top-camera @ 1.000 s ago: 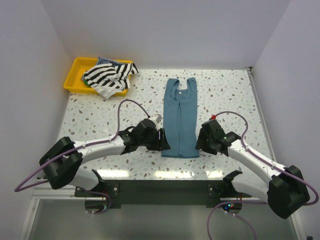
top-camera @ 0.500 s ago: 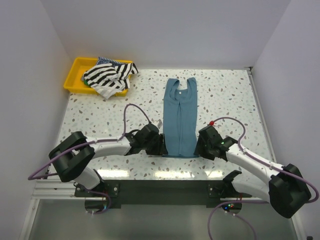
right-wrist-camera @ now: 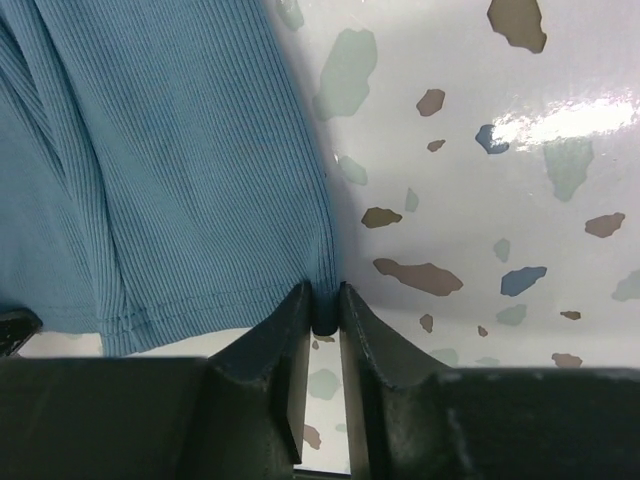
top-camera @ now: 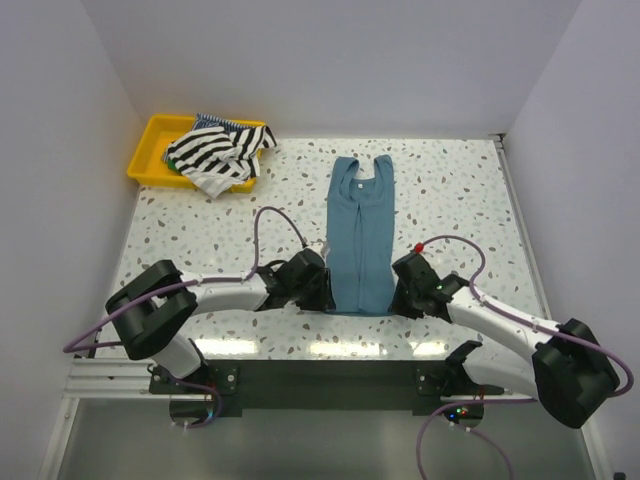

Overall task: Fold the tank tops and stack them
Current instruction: Fold the tank top

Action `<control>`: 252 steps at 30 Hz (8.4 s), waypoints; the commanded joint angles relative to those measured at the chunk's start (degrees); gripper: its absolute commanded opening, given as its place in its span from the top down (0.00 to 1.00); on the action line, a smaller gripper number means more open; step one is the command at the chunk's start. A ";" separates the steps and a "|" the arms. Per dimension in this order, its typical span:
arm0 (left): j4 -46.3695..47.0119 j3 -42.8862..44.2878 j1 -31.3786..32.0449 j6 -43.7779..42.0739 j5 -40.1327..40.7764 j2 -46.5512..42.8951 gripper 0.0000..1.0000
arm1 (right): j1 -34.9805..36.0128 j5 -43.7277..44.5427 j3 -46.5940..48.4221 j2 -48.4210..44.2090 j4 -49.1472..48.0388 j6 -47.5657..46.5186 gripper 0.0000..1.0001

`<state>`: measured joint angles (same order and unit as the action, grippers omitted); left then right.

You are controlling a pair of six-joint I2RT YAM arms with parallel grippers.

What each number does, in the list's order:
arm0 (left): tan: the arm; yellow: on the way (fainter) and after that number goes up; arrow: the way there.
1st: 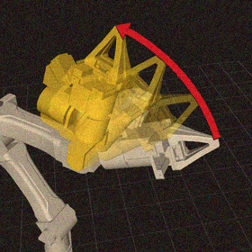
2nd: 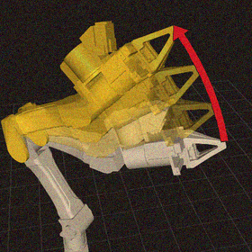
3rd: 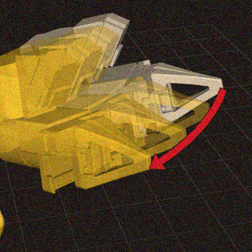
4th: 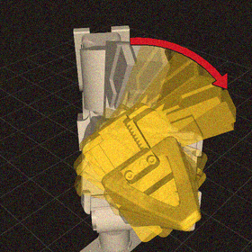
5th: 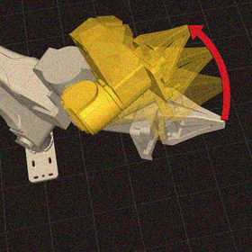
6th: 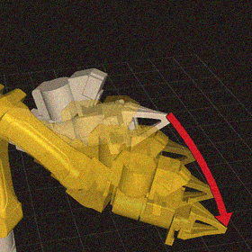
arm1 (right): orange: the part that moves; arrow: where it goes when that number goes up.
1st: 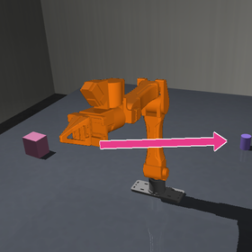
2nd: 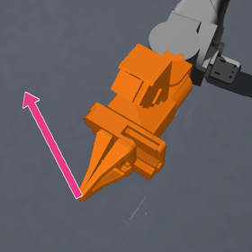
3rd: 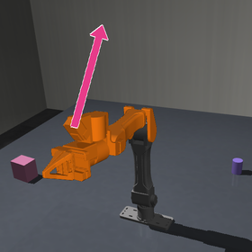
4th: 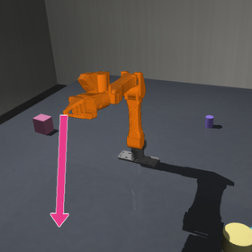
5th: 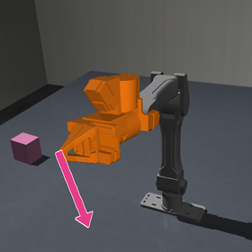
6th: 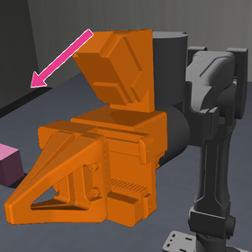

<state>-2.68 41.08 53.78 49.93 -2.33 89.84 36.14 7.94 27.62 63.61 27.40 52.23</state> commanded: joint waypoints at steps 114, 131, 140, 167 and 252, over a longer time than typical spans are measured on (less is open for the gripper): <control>3.30 17.91 -20.38 -1.16 2.24 3.69 0.62 | -2.50 6.11 43.78 50.21 -4.46 -21.20 0.35; -3.30 2.78 -20.56 0.00 3.92 -14.35 0.57 | 16.68 5.14 23.36 28.16 -5.44 -13.73 0.23; -3.38 4.63 -20.82 -2.91 -0.30 -12.59 0.57 | 11.69 9.64 38.03 27.52 -1.03 -14.34 0.14; 0.48 -6.63 -7.28 1.31 -1.81 -10.22 0.68 | 1.65 2.78 64.58 56.27 -2.17 -16.37 0.68; -8.76 -10.75 -7.37 -0.80 -14.11 -23.66 0.32 | 11.75 1.99 8.61 -5.60 5.04 6.28 0.49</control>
<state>-16.19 32.56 46.28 47.53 -11.99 67.37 45.74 10.35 39.97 61.06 30.72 49.23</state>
